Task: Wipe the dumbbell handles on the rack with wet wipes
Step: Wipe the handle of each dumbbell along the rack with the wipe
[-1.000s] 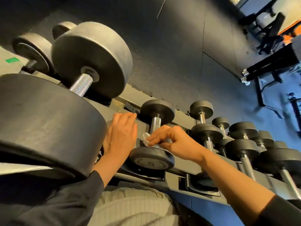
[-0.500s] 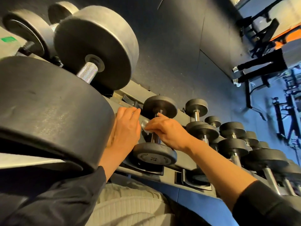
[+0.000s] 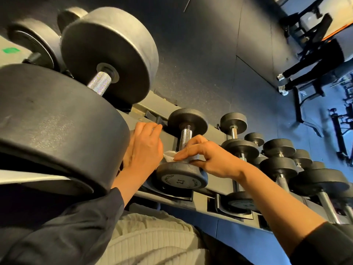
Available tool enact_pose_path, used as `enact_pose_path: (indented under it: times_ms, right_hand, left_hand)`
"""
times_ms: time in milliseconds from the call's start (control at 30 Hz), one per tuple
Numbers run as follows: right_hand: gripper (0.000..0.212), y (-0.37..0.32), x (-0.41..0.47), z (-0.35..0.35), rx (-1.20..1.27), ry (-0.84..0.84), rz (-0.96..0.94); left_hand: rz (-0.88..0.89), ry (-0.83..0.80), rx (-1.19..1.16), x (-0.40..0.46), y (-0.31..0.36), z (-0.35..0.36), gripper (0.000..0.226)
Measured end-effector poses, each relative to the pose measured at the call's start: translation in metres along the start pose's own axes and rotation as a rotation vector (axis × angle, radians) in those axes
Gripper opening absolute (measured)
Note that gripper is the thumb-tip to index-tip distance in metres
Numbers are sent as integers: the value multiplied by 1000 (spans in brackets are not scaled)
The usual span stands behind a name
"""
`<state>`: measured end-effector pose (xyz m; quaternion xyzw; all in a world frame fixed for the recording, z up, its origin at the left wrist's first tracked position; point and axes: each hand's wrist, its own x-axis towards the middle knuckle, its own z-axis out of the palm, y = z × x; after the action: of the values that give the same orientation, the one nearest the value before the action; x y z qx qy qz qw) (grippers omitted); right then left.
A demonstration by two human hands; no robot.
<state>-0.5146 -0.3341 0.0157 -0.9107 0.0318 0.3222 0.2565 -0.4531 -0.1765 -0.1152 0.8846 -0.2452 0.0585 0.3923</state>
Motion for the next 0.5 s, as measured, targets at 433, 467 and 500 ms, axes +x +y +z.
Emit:
enact_pose_path:
  times_ms: [433,467,500]
  right_hand:
    - [29,21,8,14,238,702,-91]
    - [29,20,10,9,258,718,-108]
    - [30,18,12,4,275,729,-128]
  left_hand:
    - [-168,99,-68,13,35,-27,34]
    - [-165,113,-53,15,40,-33,34]
    - [-151,124,-30,17,45,-38,34]
